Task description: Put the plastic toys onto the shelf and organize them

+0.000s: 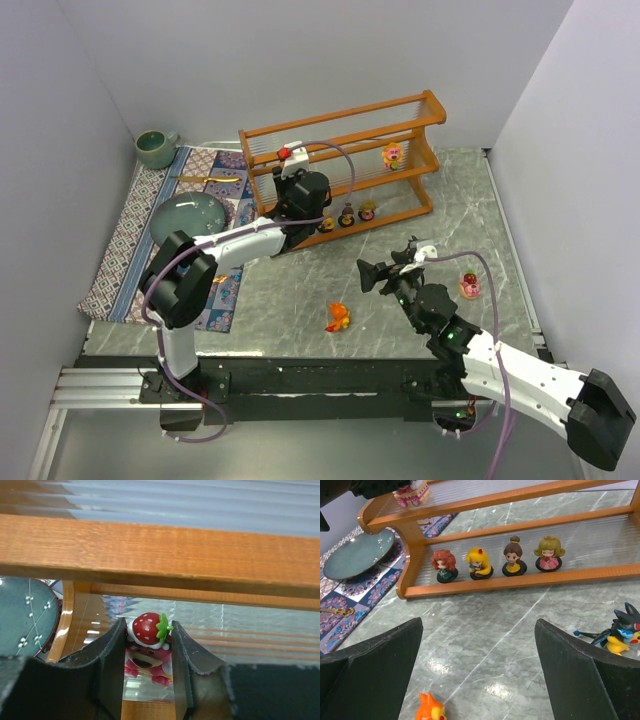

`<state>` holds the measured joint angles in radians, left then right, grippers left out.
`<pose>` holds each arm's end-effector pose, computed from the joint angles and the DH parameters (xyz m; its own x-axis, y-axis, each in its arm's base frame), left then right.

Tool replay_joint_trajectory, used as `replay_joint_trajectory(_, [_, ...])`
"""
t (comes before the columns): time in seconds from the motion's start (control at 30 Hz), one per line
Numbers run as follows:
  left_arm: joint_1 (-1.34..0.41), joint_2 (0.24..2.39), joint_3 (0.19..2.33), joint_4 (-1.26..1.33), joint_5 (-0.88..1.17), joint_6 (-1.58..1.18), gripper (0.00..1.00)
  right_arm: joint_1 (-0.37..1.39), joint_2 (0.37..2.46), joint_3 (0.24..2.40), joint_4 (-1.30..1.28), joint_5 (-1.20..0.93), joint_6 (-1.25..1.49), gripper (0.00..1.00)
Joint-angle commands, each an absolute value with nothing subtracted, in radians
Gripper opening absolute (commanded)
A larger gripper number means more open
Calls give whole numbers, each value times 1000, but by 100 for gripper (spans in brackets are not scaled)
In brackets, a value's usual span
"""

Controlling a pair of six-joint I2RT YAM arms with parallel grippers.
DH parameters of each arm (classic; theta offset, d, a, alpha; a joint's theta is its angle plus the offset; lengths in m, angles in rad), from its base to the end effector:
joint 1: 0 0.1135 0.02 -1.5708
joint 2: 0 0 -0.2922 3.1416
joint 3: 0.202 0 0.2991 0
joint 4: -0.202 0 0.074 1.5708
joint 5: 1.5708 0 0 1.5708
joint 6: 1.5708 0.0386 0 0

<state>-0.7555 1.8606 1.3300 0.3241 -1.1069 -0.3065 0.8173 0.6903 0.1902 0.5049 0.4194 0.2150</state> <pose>0.3701 -0.3012 0.2783 -0.0426 -0.1453 -0.9885 -0.3600 0.9251 -0.1205 0.1414 0.1277 0.2122 -0.0795 0.2001 -0.9765 -0.3793 0.8999 0.2153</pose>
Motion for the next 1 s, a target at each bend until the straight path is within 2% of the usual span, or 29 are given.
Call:
replay_joint_trajectory(0.0, [-752, 1848, 1381, 322, -1141, -354, 5, 813, 698, 209, 551, 420, 207, 100])
replay_joint_trajectory(0.17, [-752, 1848, 1385, 298, -1144, -367, 7, 813, 701, 210, 552, 417, 207, 100])
replay_joint_trajectory(0.33, [-752, 1850, 1390, 291, -1141, -362, 15, 813, 704, 210, 551, 420, 206, 100])
replay_joint_trajectory(0.53, [-752, 1844, 1387, 302, -1121, -348, 31, 813, 710, 212, 555, 416, 206, 100])
replay_joint_trajectory(0.57, [-750, 1844, 1385, 302, -1118, -348, 35, 813, 712, 215, 554, 414, 207, 100])
replay_joint_trajectory(0.6, [-752, 1842, 1384, 302, -1115, -348, 44, 813, 713, 213, 554, 414, 206, 100])
replay_joint_trajectory(0.67, [-752, 1838, 1384, 305, -1111, -347, 46, 813, 716, 215, 557, 414, 204, 100])
replay_joint_trajectory(0.97, [-756, 1825, 1382, 296, -1085, -350, 73, 813, 756, 235, 545, 402, 201, 100])
